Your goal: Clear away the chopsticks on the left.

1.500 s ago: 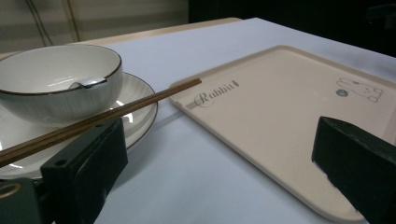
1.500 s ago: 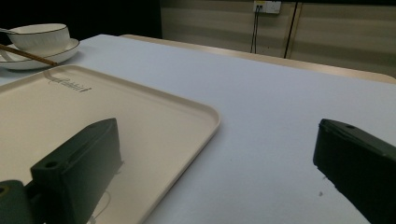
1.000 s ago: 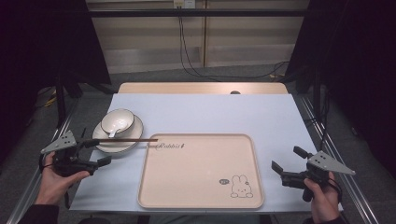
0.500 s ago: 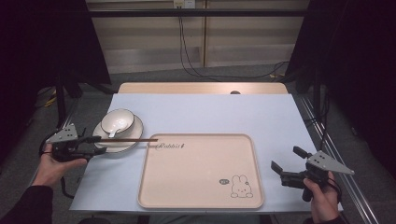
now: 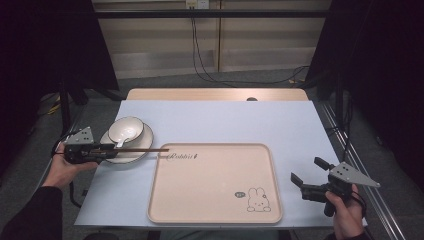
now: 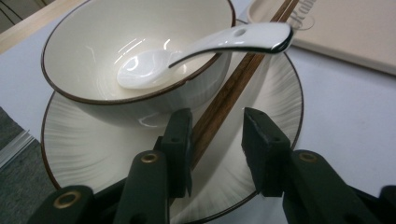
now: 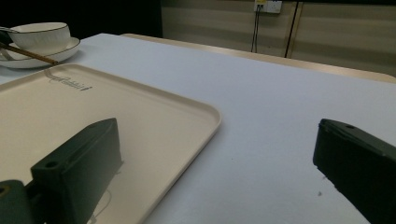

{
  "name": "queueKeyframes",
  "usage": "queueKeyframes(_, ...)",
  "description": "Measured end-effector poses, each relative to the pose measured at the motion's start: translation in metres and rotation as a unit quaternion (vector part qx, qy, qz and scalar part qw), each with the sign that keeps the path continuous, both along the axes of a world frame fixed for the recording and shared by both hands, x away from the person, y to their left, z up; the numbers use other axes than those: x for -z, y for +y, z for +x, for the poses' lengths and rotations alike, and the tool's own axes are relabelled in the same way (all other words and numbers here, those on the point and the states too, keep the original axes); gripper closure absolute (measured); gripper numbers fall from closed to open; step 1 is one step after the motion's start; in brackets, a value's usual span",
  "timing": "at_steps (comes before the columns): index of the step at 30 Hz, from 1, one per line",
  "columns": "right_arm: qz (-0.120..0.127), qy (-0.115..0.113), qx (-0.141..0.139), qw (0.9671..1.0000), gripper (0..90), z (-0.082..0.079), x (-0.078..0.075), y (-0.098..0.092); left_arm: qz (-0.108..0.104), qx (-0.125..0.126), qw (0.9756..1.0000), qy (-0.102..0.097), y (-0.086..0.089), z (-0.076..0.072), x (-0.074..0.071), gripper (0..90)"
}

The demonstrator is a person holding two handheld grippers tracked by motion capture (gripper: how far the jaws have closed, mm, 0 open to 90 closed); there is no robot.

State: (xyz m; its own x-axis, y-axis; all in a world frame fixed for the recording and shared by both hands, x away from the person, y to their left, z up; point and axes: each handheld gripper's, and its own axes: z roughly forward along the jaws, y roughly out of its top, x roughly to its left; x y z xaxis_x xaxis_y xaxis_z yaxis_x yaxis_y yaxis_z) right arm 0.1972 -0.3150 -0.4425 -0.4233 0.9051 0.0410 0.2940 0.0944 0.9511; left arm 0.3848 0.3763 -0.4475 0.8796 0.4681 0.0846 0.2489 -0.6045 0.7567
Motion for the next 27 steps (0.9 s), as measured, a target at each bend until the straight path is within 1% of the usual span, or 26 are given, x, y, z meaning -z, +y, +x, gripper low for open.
queueKeyframes(2, 0.001, 0.0, 0.001, 1.0, 0.7, 0.0, 0.0, 0.0, -0.004, 0.0, 1.0, 0.0, 0.0, 0.001, 0.0, 64.4)
queueKeyframes(5, 0.0, 0.001, 0.0, 1.0, 0.7, 0.0, 0.0, 0.0, -0.002, -0.001, 1.0, -0.002, 0.0, 0.001, 0.0, 67.1)
queueKeyframes(7, 0.001, 0.001, 0.001, 1.0, 0.7, 0.0, 0.0, 0.0, 0.015, 0.003, 0.9999, -0.001, -0.001, 0.0, 0.0, 68.8)
queueKeyframes(8, 0.001, 0.0, 0.001, 1.0, 0.7, 0.0, 0.0, 0.0, 0.011, 0.003, 0.9999, -0.003, -0.002, 0.0, 0.001, 69.1)
queueKeyframes(9, 0.001, 0.001, 0.0, 1.0, 0.7, 0.0, 0.0, 0.0, 0.011, 0.005, 0.9999, 0.0, -0.002, 0.0, 0.001, 69.2)
queueKeyframes(11, 0.002, 0.002, 0.001, 1.0, 0.7, 0.0, 0.0, 0.0, 0.017, 0.006, 0.9998, 0.002, -0.004, 0.0, 0.002, 70.5)
queueKeyframes(13, 0.003, 0.002, 0.0, 1.0, 0.7, 0.0, 0.0, 0.0, 0.023, 0.016, 0.9996, 0.008, -0.007, 0.001, 0.002, 71.9)
queueKeyframes(14, 0.002, 0.001, 0.001, 1.0, 0.7, 0.0, 0.0, 0.0, 0.026, 0.018, 0.9995, 0.005, -0.007, 0.001, 0.002, 72.6)
queueKeyframes(17, 0.002, 0.001, 0.002, 1.0, 0.7, 0.0, 0.0, 0.0, 0.029, 0.022, 0.9993, 0.007, -0.011, 0.002, 0.003, 73.0)
queueKeyframes(18, 0.001, 0.001, 0.001, 1.0, 0.7, 0.0, 0.0, 0.0, 0.039, 0.03, 0.9986, 0.017, -0.014, 0.003, 0.002, 72.9)
queueKeyframes(21, 0.003, 0.003, 0.002, 1.0, 0.7, 0.0, 0.0, 0.0, 0.045, 0.035, 0.9983, 0.016, -0.016, 0.004, 0.003, 73.5)
queueKeyframes(22, 0.001, 0.001, 0.003, 1.0, 0.7, 0.0, 0.0, 0.0, 0.05, 0.04, 0.9977, 0.022, -0.018, 0.005, 0.003, 73.6)
queueKeyframes(23, 0.001, 0.001, 0.003, 1.0, 0.7, 0.0, 0.0, 0.0, 0.05, 0.04, 0.9977, 0.022, -0.018, 0.005, 0.003, 73.7)
queueKeyframes(24, 0.002, 0.002, 0.003, 1.0, 0.7, 0.0, 0.0, 0.0, 0.054, 0.048, 0.9971, 0.024, -0.019, 0.005, 0.003, 74.0)
queueKeyframes(25, 0.002, 0.002, 0.003, 1.0, 0.7, 0.0, 0.0, 0.0, 0.054, 0.05, 0.9969, 0.027, -0.019, 0.006, 0.003, 74.0)
queueKeyframes(26, 0.003, 0.002, 0.003, 1.0, 0.7, 0.0, 0.0, 0.0, 0.06, 0.05, 0.9966, 0.026, -0.02, 0.006, 0.002, 74.4)
queueKeyframes(27, 0.003, 0.002, 0.004, 1.0, 0.7, 0.0, 0.0, 0.0, 0.06, 0.05, 0.9966, 0.026, -0.02, 0.006, 0.002, 75.2)
